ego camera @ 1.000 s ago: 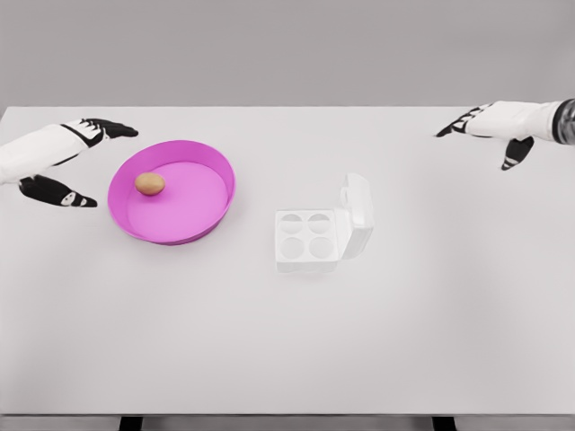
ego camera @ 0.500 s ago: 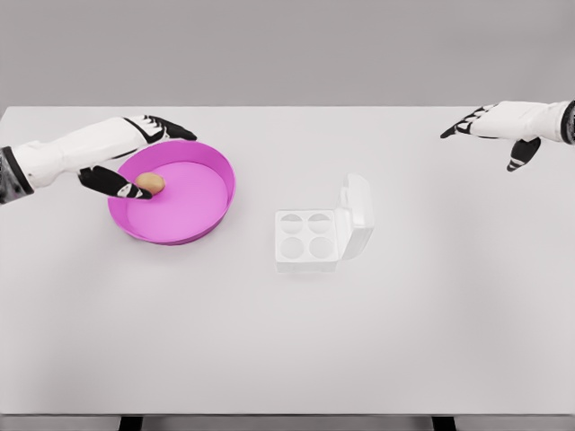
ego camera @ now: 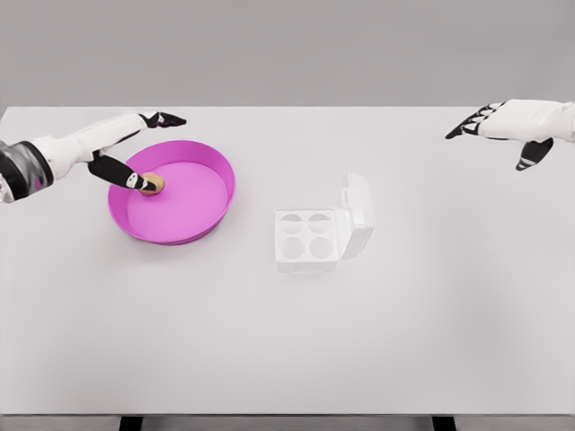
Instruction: Pack egg into the box and close the box lid
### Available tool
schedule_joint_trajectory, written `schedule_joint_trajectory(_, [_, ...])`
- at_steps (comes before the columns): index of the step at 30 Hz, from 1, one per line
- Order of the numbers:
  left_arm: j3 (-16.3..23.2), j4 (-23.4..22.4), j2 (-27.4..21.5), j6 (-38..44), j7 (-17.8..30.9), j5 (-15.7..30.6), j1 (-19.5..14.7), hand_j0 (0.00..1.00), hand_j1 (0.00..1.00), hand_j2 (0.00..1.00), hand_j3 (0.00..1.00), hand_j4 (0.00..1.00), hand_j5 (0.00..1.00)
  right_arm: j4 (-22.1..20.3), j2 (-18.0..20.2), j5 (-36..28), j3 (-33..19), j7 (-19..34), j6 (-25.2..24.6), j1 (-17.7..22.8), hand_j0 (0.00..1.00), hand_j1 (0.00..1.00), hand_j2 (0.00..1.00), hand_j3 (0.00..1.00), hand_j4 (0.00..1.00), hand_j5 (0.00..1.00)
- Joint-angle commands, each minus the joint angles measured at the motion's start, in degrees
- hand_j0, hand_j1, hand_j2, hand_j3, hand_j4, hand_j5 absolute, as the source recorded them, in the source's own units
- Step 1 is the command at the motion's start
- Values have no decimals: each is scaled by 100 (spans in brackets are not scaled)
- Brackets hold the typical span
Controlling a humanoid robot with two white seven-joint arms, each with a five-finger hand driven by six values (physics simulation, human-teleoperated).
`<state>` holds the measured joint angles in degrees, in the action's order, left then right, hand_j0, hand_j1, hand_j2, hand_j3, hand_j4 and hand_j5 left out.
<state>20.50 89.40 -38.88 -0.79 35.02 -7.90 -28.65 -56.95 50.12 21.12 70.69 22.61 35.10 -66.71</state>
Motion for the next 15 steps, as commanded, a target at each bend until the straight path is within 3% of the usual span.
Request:
schedule_joint_trajectory(1, [60,-19,-5,70,-2,-106,0,89,89,89,89,89,89,-421,209,-20,-12,-2,-10,9,99,99,99,99,99,99])
schedule_joint_trajectory(4, [139,-45,4,403,-2,-238,9,89,89,89,89,89,89,-914,367,-11,-21,-2,-10,35,97,97,97,97,97,97])
schedule_joint_trajectory(7, [174,-63,12,474,-2,-599,9,86,86,86,86,86,86,-1081,507,-11,-21,-2,-10,97,96,96,96,96,96,96])
schedule_joint_trajectory(9, [165,-177,83,474,-2,-695,0,86,86,86,86,86,86,-1371,657,-3,-73,-2,-10,123,95,95,95,95,95,95])
schedule_joint_trajectory(15, [174,-177,197,439,-2,-1047,9,86,86,86,86,86,86,-1731,833,85,-416,-2,-10,475,95,95,95,95,95,95])
